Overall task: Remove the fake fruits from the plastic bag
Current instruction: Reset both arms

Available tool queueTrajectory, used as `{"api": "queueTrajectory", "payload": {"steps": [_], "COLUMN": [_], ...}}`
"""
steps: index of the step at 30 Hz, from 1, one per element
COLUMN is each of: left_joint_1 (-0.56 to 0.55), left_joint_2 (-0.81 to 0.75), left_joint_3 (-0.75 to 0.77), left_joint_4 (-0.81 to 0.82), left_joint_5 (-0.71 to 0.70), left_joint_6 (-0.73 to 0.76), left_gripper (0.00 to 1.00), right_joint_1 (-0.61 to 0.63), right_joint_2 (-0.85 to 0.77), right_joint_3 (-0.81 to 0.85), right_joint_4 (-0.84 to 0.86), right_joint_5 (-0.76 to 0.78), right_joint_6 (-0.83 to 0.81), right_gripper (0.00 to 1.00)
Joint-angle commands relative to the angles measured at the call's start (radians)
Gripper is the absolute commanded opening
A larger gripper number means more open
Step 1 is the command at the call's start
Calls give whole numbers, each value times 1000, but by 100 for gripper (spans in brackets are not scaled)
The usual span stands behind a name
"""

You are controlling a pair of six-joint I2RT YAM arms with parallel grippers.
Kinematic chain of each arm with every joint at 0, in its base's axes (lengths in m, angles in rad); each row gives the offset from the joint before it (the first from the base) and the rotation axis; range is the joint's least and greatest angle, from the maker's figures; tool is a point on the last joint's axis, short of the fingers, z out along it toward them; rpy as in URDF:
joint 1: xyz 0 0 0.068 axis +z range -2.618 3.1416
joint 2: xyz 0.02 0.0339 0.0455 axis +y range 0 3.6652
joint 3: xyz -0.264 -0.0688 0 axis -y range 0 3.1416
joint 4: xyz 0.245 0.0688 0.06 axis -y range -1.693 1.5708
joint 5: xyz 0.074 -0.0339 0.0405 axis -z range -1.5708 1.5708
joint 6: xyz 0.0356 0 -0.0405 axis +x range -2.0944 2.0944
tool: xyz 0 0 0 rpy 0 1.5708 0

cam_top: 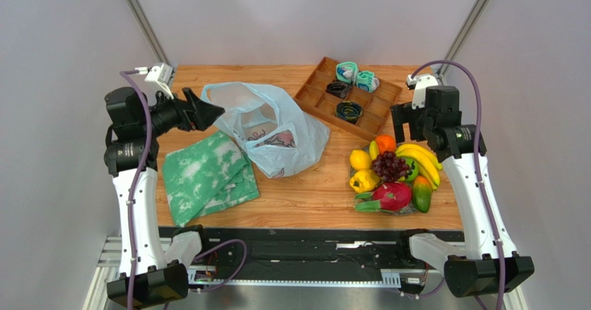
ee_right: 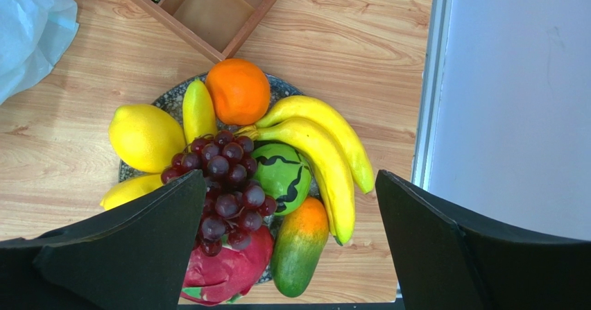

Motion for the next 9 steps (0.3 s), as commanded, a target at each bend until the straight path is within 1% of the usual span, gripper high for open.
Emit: {"api": "queueTrajectory", "payload": {"steps": [1,9], "left_joint_1": [-3,-1], "left_joint_2": [-22,-2], "left_joint_3": [-24,-18], "left_joint_4": [-82,-105], "left_joint_5": [-119,-127], "left_joint_6": [120,126], "left_gripper": [99,99], "right_joint_1": [-16,-31], "right_joint_2": [-21,-50], "right_joint_3": [8,16], "right_joint_4": [53,55], "right_joint_5": [16,-31], "right_joint_6": [22,30], "right_gripper": [100,100]}}
